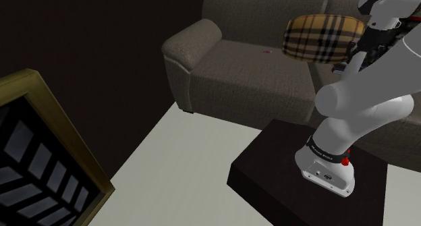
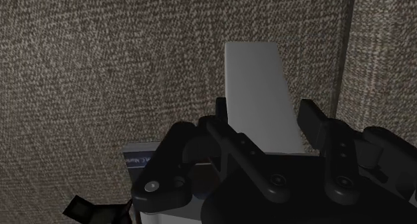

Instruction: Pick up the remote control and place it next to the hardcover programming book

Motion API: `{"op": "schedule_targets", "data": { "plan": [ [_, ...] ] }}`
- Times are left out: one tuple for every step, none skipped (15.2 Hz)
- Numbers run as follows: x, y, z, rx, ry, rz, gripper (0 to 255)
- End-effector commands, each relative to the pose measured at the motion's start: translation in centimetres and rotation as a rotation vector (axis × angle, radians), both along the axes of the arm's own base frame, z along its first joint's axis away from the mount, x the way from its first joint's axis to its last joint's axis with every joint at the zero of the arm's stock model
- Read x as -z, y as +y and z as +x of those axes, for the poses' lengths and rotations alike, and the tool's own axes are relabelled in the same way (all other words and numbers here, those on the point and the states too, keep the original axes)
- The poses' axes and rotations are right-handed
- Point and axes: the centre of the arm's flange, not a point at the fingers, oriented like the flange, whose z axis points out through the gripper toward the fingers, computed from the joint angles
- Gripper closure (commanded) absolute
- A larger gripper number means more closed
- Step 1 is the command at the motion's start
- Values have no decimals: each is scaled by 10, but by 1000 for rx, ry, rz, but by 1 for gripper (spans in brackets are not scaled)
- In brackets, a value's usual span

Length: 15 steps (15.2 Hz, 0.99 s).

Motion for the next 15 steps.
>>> {"op": "schedule_targets", "data": {
  "plan": [
    [1, -16, -21, -2, 1, -1, 255],
    [1, -23, -33, -2, 1, -1, 255],
    [1, -30, -44, -2, 1, -1, 255],
    [1, -37, -55, -2, 1, -1, 255],
    [1, -44, -66, -2, 1, -1, 255],
    [1, -51, -77, -2, 1, -1, 255],
    [1, -58, -88, -2, 1, -1, 255],
    [1, -66, -99, -2, 1, -1, 255],
    [1, -73, -110, -2, 1, -1, 255],
    [1, -80, -121, -2, 1, -1, 255],
    [1, -87, -133, -2, 1, -1, 255],
    [0, -94, -144, -2, 1, -1, 255],
    [0, -101, -155, -2, 1, -1, 255],
    [0, -105, -160, -2, 1, -1, 255],
    [6, -105, -160, -2, 1, -1, 255]
  ]
}}
